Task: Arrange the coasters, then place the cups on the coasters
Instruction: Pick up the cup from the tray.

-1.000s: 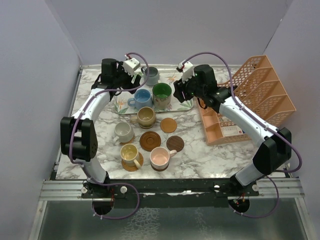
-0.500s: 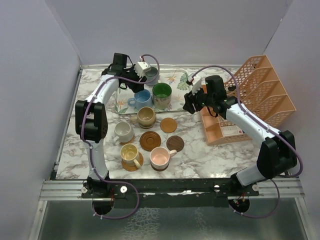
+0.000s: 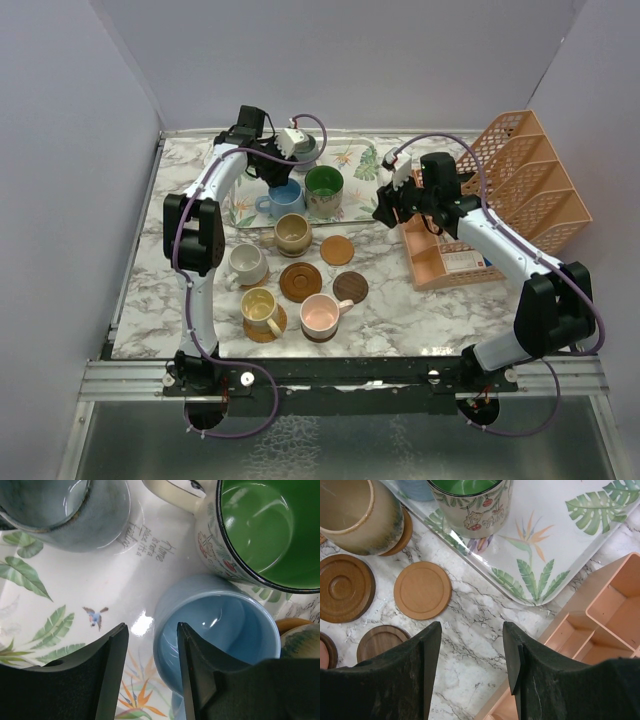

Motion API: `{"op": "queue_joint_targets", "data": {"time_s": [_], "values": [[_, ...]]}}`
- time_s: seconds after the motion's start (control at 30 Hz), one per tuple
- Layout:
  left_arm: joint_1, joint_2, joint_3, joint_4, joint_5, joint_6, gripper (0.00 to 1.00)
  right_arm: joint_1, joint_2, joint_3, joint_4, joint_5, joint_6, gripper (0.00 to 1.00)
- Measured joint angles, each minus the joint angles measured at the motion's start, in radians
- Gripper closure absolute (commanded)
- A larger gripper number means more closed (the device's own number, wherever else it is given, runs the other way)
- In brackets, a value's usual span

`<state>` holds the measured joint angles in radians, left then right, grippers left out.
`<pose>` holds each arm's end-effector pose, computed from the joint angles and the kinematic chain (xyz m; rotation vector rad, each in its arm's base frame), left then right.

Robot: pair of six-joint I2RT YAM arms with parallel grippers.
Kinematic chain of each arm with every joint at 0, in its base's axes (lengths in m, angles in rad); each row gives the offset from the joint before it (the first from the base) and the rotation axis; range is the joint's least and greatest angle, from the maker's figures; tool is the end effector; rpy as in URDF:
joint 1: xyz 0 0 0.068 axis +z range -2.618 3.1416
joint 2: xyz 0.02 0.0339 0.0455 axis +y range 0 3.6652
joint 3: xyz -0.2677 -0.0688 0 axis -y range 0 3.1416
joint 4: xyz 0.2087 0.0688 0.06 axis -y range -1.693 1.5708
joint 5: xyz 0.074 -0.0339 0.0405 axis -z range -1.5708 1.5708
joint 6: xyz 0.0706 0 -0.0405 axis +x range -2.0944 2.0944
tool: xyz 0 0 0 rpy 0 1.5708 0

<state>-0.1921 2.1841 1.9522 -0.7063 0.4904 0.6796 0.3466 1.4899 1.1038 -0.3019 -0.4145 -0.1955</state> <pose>0.4565 -0.1227 0.2329 1.1864 2.0838 -0.3916 0.2926 0.1359 0.2693 -0.8125 2.0943 0.5484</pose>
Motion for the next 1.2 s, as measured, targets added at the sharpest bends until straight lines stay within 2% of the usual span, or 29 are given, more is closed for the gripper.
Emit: {"op": "queue_joint_targets", "data": {"time_s": [0.23, 0.47, 0.7, 1.2], "values": [[-0.004, -0.002, -0.022, -0.019, -0.053, -0.119, 0.61, 0.000, 0.005, 0.000, 0.003, -0.003, -0.006, 0.48], [-0.023, -0.002, -0.035, -0.026, -0.114, -0.190, 0.83, 0.000, 0.026, 0.000, 0.003, -0.007, -0.009, 0.48], [-0.026, -0.002, -0.024, -0.047, -0.163, -0.190, 1.00, 0.000, 0.027, 0.000, 0.003, -0.007, -0.010, 0.48], [-0.031, -0.008, 0.064, -0.088, -0.258, -0.045, 1.00, 0.000, 0.027, 0.000, 0.003, -0.006, -0.010, 0.48]]}}
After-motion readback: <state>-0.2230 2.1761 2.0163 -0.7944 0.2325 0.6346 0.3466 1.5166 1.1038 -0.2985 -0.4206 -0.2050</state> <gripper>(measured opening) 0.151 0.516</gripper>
